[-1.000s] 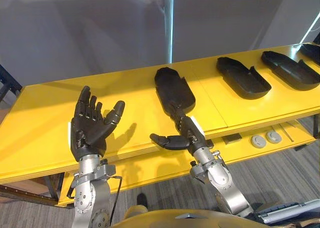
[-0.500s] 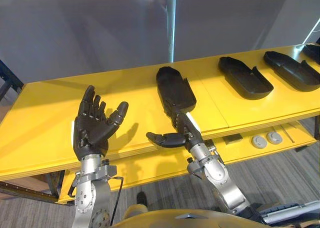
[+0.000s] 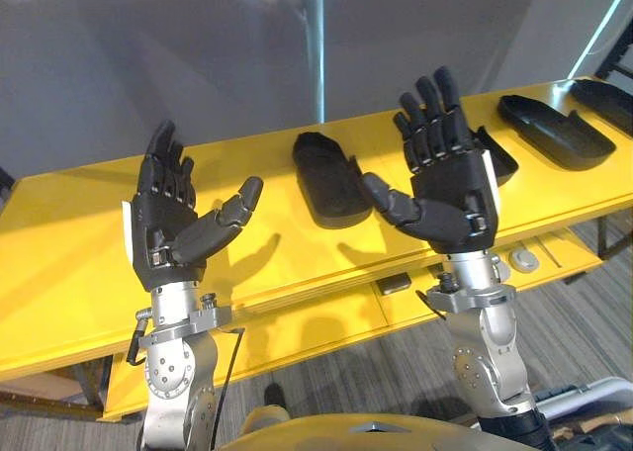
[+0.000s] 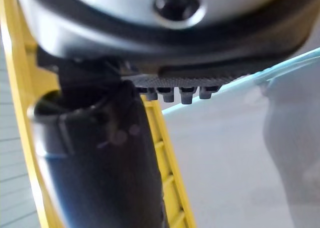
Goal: Walk over and take three plastic housings, then place them on the shelf
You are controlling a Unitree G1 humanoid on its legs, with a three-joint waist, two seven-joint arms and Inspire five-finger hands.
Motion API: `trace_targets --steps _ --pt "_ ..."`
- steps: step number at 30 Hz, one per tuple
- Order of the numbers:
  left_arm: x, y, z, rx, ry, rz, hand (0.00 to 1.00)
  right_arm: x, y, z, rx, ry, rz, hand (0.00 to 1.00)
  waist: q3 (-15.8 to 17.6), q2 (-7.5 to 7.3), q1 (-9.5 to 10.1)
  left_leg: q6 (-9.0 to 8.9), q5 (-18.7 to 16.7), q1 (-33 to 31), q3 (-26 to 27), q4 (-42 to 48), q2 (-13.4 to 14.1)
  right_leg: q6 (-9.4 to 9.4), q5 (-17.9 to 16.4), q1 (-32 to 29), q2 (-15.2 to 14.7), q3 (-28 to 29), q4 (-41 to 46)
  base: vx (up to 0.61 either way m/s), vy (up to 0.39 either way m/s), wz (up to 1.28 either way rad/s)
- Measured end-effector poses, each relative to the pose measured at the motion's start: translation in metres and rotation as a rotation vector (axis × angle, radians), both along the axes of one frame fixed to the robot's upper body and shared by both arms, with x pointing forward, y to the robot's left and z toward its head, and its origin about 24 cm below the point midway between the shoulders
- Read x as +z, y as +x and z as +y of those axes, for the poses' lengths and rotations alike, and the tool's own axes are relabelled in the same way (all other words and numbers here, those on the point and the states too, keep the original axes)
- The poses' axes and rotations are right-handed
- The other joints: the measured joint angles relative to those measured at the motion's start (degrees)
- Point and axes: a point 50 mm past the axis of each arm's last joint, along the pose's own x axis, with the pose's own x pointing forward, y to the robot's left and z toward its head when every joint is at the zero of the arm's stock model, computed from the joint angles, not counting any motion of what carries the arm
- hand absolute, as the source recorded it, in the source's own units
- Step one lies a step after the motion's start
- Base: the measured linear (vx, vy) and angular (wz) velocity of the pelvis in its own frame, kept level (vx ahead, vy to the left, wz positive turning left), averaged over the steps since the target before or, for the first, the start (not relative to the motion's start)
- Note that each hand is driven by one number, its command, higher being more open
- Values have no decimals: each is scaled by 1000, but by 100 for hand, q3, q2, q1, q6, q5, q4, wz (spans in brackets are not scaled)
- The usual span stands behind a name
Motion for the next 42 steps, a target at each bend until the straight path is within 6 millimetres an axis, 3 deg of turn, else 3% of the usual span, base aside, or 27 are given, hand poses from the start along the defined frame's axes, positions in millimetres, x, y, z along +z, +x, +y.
trace_targets --steps 4,10,15,18,23,26,28,29,30,31,34,35,36,37,42 --pt "17 4 -21 -145 15 -113 100 -16 -9 -18 -145 60 94 100 2 4 -89 -26 -78 151 355 0 39 -5 54 -87 -1 361 1 35 0 -48" --pt "17 13 -70 -428 1 -121 100 -54 -43 -64 -508 9 369 100 62 26 -635 -79 -294 536 1409 1 76 5 227 -468 4 1455 -7 29 31 -85" --pt "6 23 -82 -479 21 -36 100 -69 -76 -92 -621 88 467 100 93 39 -1081 -185 -450 860 2116 1 146 1 287 -631 128 2173 -21 34 30 -80" --pt "5 26 -90 -508 34 -17 100 -70 -87 -94 -607 150 460 100 99 31 -1219 -225 -479 868 2200 2 223 2 287 -726 203 2225 -19 -2 -26 -21" --pt "6 28 -95 -515 51 -7 100 -62 -74 -74 -483 106 395 100 112 50 -1120 -220 -453 529 1940 10 269 -4 261 -912 215 1963 -25 -5 -21 23" --pt "4 29 -91 -489 53 13 100 -58 -58 -60 -391 43 382 100 152 83 -889 -178 -499 241 1650 289 312 -41 267 -1021 212 1869 -3 28 -16 21" --pt "0 29 -79 -433 59 34 100 -53 -41 -52 -298 1 362 100 341 -33 -684 0 -906 -206 661 1399 508 -85 296 -1025 242 2003 13 11 -13 -32" --pt "-5 28 -68 -375 54 67 100 -51 -28 -47 -233 -46 345 100 375 -24 -544 32 -1167 -463 -149 2008 597 -120 356 -1017 318 2178 -15 21 17 -80" --pt "-9 27 -58 -327 49 89 100 -46 -17 -44 -191 -91 320 100 425 85 -443 -21 -1464 -583 -735 2452 654 -124 369 -981 409 2327 -5 35 50 -76" --pt "-11 25 -54 -309 47 99 100 -44 -12 -43 -176 -109 314 100 425 134 -417 -31 -1583 -613 -923 2580 656 -115 376 -983 433 2385 -5 41 115 -59" --pt "-11 24 -49 -293 53 104 100 -39 3 -42 -195 -168 291 100 432 289 -346 -205 -2089 -588 -1054 2572 642 -52 378 -1175 446 2510 139 -1 159 -29" --pt "-8 26 -52 -306 57 88 100 -37 8 -41 -210 -171 286 100 475 242 -287 -336 -2236 -594 -1047 2559 606 3 290 -1406 418 2581 429 -68 195 -23" --pt "-5 29 -56 -327 61 72 100 -39 10 -40 -223 -156 296 100 576 102 -303 -374 -2299 -587 -1058 2650 473 82 132 -1564 298 2616 850 -72 187 -15" --pt "-3 30 -61 -351 62 59 100 -42 8 -42 -245 -140 316 100 682 -11 -327 -330 -2378 -508 -1092 2764 330 78 26 -1629 173 2630 1244 -79 190 2" --pt "2 25 -76 -466 68 19 100 -71 -17 -43 -304 19 462 100 887 -132 -294 -138 -2808 -239 -1008 3322 142 142 111 -1522 20 2964 1750 -116 198 -22"
